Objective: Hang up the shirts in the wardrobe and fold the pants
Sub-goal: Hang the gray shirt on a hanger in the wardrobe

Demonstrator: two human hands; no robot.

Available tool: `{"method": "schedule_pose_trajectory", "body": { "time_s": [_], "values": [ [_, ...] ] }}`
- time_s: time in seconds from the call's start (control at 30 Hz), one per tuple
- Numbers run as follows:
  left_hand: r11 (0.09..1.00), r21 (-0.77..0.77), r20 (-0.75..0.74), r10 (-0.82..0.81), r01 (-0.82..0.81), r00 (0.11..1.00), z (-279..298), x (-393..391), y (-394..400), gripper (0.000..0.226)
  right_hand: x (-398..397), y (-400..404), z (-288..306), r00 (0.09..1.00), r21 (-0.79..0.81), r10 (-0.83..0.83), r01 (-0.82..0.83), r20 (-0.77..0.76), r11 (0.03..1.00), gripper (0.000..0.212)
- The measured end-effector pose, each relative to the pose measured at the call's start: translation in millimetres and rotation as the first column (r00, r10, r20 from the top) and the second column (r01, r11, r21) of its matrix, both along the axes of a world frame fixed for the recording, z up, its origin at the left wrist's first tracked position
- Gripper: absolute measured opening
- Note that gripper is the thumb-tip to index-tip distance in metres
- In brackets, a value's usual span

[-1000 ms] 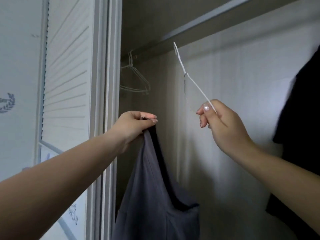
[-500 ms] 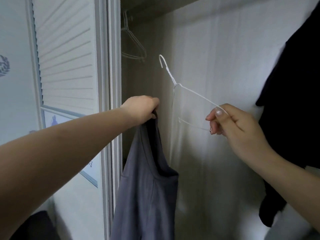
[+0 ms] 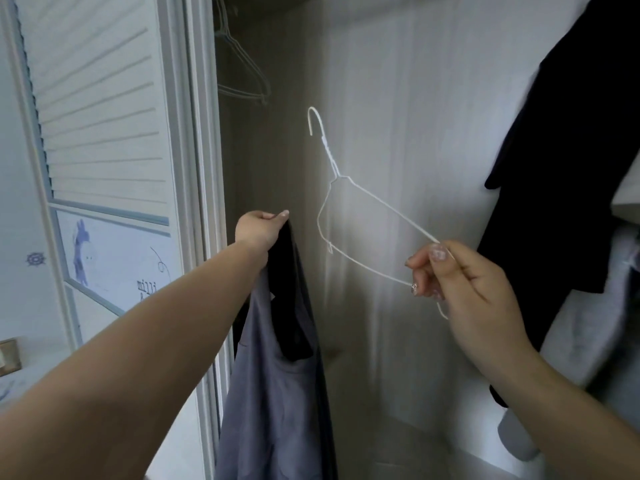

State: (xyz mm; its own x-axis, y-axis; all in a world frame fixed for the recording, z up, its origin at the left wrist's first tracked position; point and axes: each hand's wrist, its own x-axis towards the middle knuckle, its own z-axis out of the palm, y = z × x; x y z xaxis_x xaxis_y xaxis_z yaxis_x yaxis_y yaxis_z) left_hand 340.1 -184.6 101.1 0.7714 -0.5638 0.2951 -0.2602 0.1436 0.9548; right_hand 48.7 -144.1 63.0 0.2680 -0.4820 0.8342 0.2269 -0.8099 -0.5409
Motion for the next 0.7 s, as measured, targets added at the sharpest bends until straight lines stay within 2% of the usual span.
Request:
{"method": "schedule_pose_trajectory", "body": {
  "time_s": [0.13, 0.27, 0.33, 0.4, 0.57, 0.7],
  "values": [
    [1.000, 0.024, -0.089, -0.017, 0.019, 0.996, -5, 2, -5, 0.028, -6, 5, -5, 1.000, 0.028, 0.010, -0.010, 0.000, 1.000, 0.029],
    [0.997, -0.056, -0.204, -0.061, 0.051, 0.977, -14, 1, -16, 0.005, -12, 8, -8, 1.000, 0.047, 0.015, -0.016, 0.007, 0.999, 0.029],
    [0.994, -0.094, -0.192, -0.073, 0.055, 0.979, -19, 2, -24, 0.018, -16, 9, -7, 1.000, 0.057, 0.014, -0.016, 0.026, 0.998, 0.030],
    [0.994, -0.085, -0.120, -0.076, 0.066, 0.990, -24, 2, -27, 0.026, -19, 9, -5, 0.999, 0.073, 0.022, -0.025, 0.049, 0.997, 0.033],
    [0.995, 0.048, 0.173, -0.094, 0.087, 0.980, -34, 9, -28, 0.046, -27, 8, -1, 0.998, 0.063, 0.002, -0.006, 0.060, 0.998, 0.034],
    [0.990, 0.104, 0.296, -0.120, 0.093, 0.948, -39, 22, -32, 0.053, -30, 5, -2, 0.992, 0.088, 0.014, -0.025, 0.123, 0.996, 0.034]
  ]
}}
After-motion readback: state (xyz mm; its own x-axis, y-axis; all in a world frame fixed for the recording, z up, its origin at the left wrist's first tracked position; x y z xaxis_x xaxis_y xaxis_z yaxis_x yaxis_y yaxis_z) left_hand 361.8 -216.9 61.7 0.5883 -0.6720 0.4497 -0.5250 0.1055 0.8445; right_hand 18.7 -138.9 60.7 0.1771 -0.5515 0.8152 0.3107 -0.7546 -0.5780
